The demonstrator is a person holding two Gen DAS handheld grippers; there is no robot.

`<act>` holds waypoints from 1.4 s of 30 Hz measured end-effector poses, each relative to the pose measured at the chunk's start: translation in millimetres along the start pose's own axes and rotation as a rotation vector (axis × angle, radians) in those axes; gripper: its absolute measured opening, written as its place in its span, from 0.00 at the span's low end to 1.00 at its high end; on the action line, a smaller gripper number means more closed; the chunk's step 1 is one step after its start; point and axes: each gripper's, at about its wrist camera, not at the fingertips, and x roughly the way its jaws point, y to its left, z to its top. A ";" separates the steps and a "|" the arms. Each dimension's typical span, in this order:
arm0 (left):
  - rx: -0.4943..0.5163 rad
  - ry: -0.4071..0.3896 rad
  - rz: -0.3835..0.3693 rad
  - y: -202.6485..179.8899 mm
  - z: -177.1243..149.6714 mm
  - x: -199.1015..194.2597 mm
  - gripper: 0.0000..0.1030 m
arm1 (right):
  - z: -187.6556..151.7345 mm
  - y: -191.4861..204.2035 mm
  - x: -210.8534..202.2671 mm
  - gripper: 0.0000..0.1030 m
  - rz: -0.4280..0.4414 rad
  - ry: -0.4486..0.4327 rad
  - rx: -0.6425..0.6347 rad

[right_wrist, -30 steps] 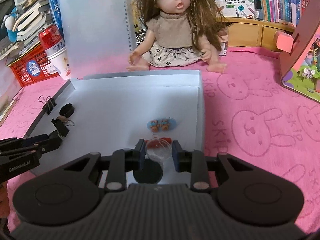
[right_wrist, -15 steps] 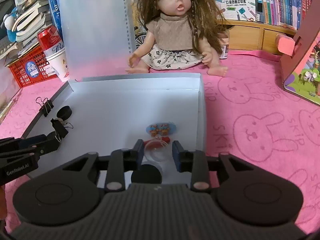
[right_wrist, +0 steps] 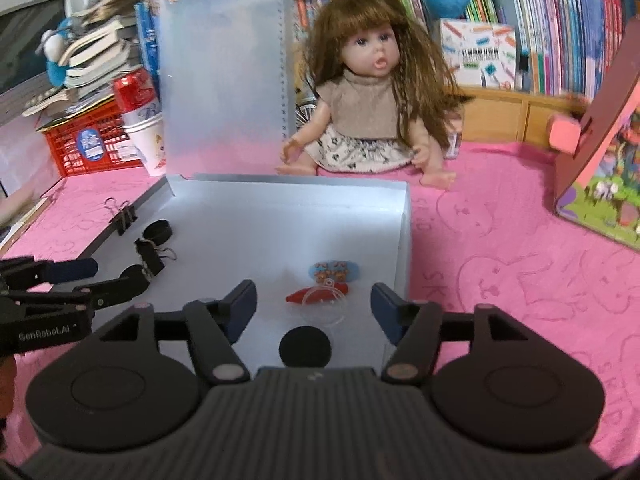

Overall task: Organize rigid objects
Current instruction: 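Open the left tool to drop the disc while the right tool releases the dome into the box, then move both tools back toward the remaining objects on the cloth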

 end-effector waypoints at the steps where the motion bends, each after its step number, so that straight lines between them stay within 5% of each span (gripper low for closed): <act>1: 0.004 -0.005 -0.006 -0.7 -1.1 -3.6 0.62 | -1.0 1.7 -4.3 0.77 0.001 -0.012 -0.011; 8: 0.024 -0.038 -0.043 -5.3 -9.1 -32.3 0.77 | -13.6 17.6 -42.1 0.85 0.019 -0.105 -0.095; 14: 0.064 -0.064 -0.066 -10.4 -24.6 -61.1 0.78 | -37.8 34.7 -71.0 0.86 0.015 -0.148 -0.205; 42: 0.188 -0.040 -0.068 -23.9 -114.1 -122.4 0.79 | -136.6 59.4 -123.6 0.82 0.266 -0.099 -0.245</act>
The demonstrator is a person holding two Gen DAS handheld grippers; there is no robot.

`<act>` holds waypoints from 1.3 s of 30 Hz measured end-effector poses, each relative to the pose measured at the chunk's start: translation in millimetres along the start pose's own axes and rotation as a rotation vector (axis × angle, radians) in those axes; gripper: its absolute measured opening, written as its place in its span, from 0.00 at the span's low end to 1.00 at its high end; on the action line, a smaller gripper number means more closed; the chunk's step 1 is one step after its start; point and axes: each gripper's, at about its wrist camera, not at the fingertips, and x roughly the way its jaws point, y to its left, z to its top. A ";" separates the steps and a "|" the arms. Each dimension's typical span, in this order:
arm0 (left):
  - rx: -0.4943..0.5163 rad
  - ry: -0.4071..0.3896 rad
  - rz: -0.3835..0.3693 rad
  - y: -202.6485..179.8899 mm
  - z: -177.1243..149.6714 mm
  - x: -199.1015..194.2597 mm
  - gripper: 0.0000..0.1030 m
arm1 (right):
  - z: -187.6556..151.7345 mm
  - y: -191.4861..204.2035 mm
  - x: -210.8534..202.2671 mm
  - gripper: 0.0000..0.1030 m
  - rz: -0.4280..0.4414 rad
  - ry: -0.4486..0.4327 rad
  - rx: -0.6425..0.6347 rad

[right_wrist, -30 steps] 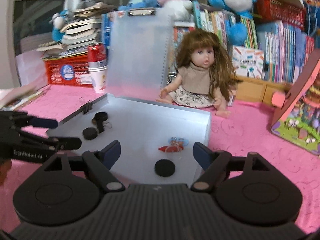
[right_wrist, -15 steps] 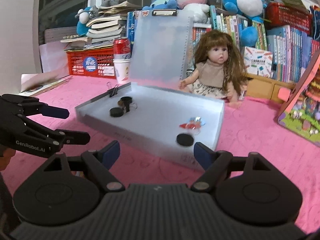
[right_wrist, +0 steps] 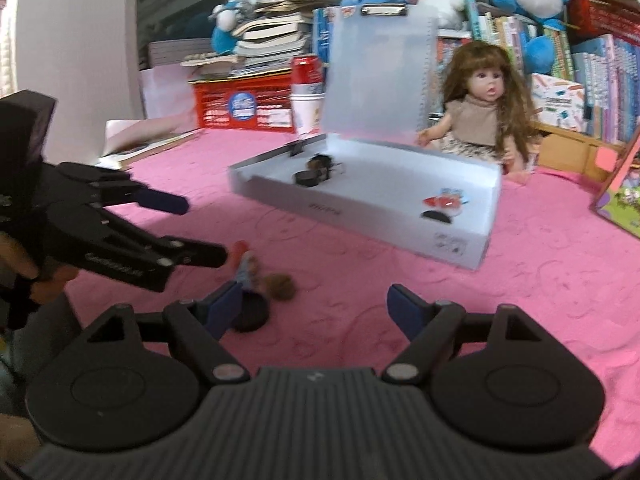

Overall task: Organize rigid objects
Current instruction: 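Move both tools back toward the remaining objects on the cloth, then grasp the red stick with the left tool while the right tool grasps a black cap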

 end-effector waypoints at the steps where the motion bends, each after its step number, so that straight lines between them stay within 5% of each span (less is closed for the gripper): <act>1: 0.001 0.005 0.003 -0.2 -0.2 1.0 0.79 | -0.6 3.5 0.6 0.80 0.010 0.004 -0.011; 6: -0.006 0.013 0.002 0.8 -1.1 2.8 0.79 | -3.7 20.9 7.3 0.72 0.036 0.028 -0.073; 13: -0.002 0.010 -0.005 -1.0 -1.9 4.2 0.79 | -5.3 30.7 17.3 0.33 0.039 0.052 -0.083; 28: 0.021 0.006 -0.045 -13.6 1.8 18.3 0.74 | -3.3 8.1 15.3 0.33 -0.104 0.017 0.005; 39: -0.048 0.014 -0.088 -13.8 6.9 26.8 0.60 | -6.3 0.1 17.3 0.34 -0.144 0.008 0.048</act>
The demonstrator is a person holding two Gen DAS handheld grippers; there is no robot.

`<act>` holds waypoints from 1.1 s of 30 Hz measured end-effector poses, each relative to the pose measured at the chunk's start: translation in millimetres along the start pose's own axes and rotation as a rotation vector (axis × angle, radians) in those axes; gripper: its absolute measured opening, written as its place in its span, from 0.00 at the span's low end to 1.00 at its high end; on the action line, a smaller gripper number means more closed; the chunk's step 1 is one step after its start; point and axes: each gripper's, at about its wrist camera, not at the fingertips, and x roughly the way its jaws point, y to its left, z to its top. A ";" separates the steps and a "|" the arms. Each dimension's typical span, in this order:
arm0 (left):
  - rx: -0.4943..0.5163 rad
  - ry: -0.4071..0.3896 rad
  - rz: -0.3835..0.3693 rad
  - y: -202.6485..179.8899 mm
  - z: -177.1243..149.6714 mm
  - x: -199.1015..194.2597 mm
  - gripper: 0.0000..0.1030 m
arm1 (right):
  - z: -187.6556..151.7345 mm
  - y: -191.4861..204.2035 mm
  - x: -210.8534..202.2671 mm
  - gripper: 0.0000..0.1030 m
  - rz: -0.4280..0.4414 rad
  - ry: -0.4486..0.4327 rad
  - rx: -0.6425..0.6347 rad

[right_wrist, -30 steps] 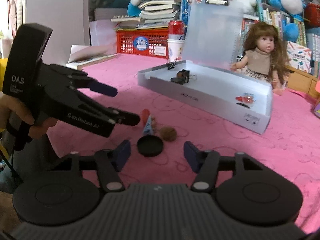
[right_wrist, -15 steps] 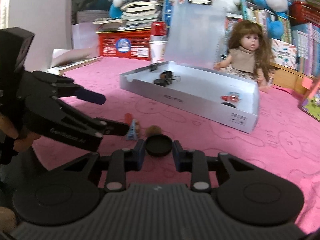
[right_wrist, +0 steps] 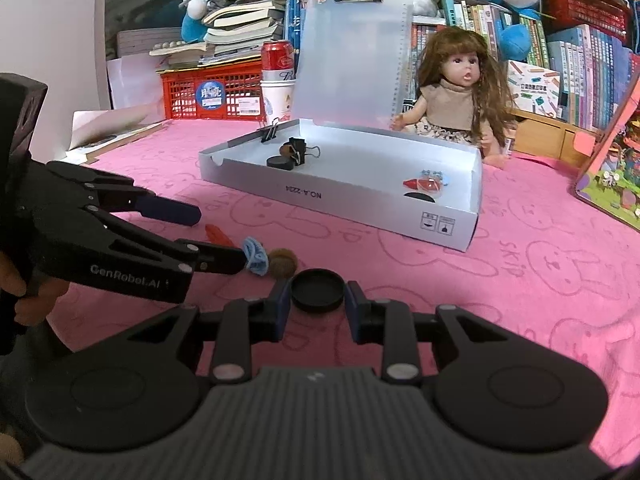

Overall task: Organize rigid objects
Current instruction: 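Grasp the red stick with the left tool while the right tool grasps a black cap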

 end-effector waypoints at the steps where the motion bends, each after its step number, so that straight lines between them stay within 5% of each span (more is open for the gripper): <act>1: -0.010 0.000 -0.001 0.7 -0.1 0.2 0.59 | -0.5 -0.6 -0.7 0.34 -0.007 -0.011 0.005; 5: -0.017 -0.026 0.064 0.9 0.6 -1.8 0.42 | -1.4 -3.6 -1.4 0.34 -0.070 -0.046 0.013; 15: -0.059 -0.034 0.140 12.1 1.2 -1.2 0.43 | -2.8 -18.4 4.4 0.38 -0.146 -0.058 0.102; 17: -0.054 -0.024 0.168 10.1 -0.7 2.3 0.49 | -3.5 -17.5 5.1 0.52 -0.163 -0.062 0.099; 23: -0.042 -0.042 0.214 5.5 -4.8 3.5 0.60 | -5.2 -16.5 8.1 0.54 -0.179 -0.059 0.102; 30: -0.095 -0.041 0.195 11.3 -4.8 5.1 0.59 | -8.7 -17.4 10.2 0.56 -0.187 -0.045 0.132; 33: -0.106 -0.047 0.170 10.3 -6.5 3.3 0.45 | -9.1 -15.3 10.6 0.56 -0.196 -0.045 0.128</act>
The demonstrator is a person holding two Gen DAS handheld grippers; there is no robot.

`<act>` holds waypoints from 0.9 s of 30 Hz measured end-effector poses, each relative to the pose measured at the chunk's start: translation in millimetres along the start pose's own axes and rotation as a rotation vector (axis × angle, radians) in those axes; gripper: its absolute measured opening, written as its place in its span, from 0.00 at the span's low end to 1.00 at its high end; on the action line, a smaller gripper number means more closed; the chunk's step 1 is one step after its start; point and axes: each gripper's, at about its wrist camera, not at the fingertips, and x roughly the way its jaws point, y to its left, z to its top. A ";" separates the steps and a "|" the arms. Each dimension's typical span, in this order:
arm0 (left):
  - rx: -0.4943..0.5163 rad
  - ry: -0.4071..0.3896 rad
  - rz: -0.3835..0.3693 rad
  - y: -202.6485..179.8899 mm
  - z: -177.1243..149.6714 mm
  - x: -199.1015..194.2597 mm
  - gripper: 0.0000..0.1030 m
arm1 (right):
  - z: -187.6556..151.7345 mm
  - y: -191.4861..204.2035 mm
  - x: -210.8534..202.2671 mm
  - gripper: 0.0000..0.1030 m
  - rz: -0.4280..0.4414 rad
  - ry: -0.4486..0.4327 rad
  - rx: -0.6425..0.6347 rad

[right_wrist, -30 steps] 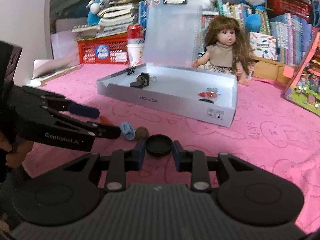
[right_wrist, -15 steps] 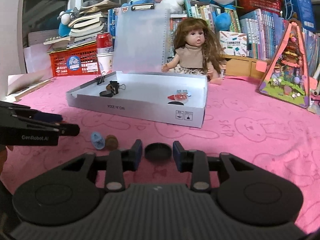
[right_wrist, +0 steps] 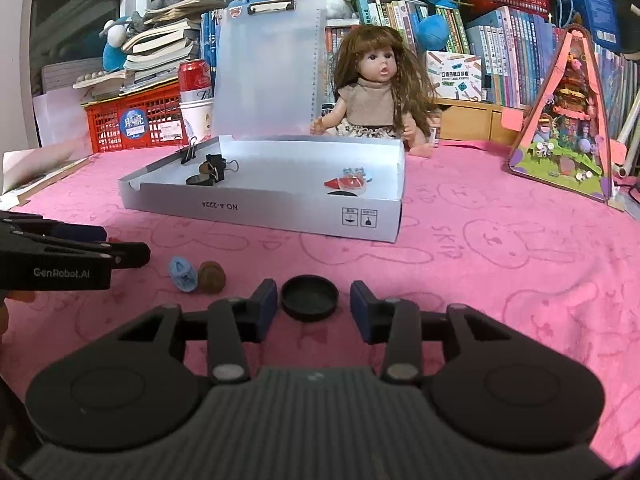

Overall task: Organize rigid objects
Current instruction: 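Grasp the red stick with the left tool while the right tool grasps a black cap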

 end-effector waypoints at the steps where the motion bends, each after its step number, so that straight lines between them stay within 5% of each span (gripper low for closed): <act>1: 0.001 -0.002 -0.008 -0.9 -0.4 -0.8 0.43 | -0.4 0.4 -0.2 0.53 -0.001 0.000 0.002; 4: -0.002 -0.005 -0.001 -4.3 -1.2 -2.1 0.41 | -0.1 2.4 -1.5 0.35 0.005 0.002 0.001; 27: -0.059 -0.008 -0.019 -3.1 46.6 5.5 0.41 | 38.7 -4.9 11.3 0.35 -0.016 -0.019 0.047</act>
